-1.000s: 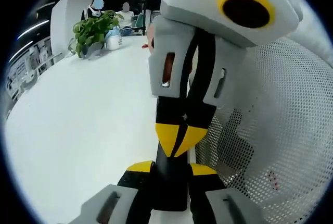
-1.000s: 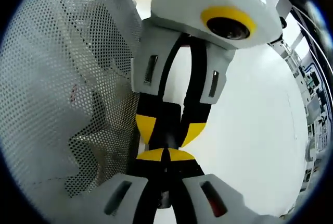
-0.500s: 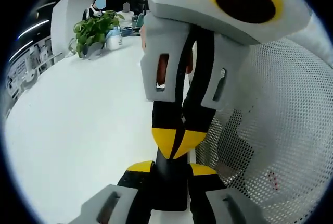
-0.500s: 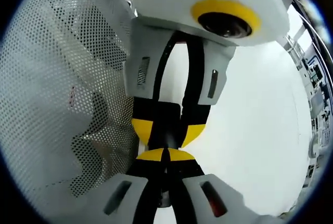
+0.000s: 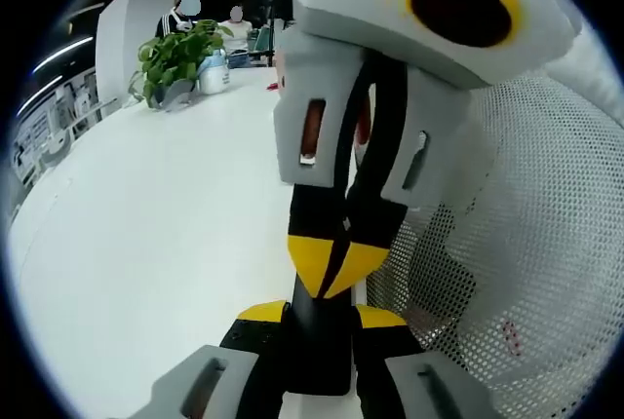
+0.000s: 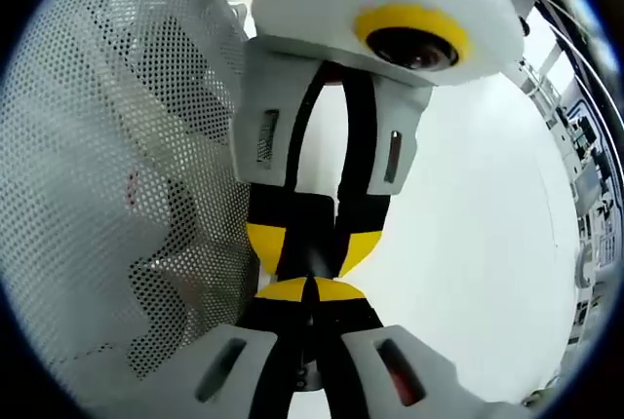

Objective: Press the specified remote control buttons in sequence, fully releasing each button before pressing the next.

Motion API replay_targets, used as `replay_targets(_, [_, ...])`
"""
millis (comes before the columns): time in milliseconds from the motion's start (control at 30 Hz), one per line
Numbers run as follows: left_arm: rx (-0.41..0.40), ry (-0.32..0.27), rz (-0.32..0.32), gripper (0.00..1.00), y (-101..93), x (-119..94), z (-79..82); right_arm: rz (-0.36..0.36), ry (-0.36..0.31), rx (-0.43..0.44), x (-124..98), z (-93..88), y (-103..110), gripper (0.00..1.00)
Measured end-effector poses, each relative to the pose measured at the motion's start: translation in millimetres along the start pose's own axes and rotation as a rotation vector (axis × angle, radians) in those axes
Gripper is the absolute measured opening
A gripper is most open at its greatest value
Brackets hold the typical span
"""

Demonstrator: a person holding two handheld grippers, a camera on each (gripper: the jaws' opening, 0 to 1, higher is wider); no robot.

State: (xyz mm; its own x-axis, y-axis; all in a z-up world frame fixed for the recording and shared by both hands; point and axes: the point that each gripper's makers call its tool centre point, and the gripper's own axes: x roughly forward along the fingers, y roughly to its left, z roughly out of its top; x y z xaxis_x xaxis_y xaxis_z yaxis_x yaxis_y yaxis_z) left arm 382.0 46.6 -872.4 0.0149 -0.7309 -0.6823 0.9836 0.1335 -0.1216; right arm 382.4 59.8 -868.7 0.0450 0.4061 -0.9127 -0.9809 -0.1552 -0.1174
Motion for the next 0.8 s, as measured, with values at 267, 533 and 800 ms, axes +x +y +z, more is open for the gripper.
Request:
replay_targets(267, [-0.001,-0.002,-0.002,0.25,0.7,-0.1,-0.9,0.035,0.008,0.002,0.4,0.1,-1.5,0.0])
replay_targets(533, [0.002,0.0,-0.005,0.25,0.1,-0.2,-0.7,0.037,0.037,-0.009,2.7,2.8,-0.8,0.0])
replay_targets(800, [-0.006,-0.005,-0.005,0.25,0.1,-0.4,-1.1,0.035,-0.007,0.086,2.4,2.0,-2.1,0.0])
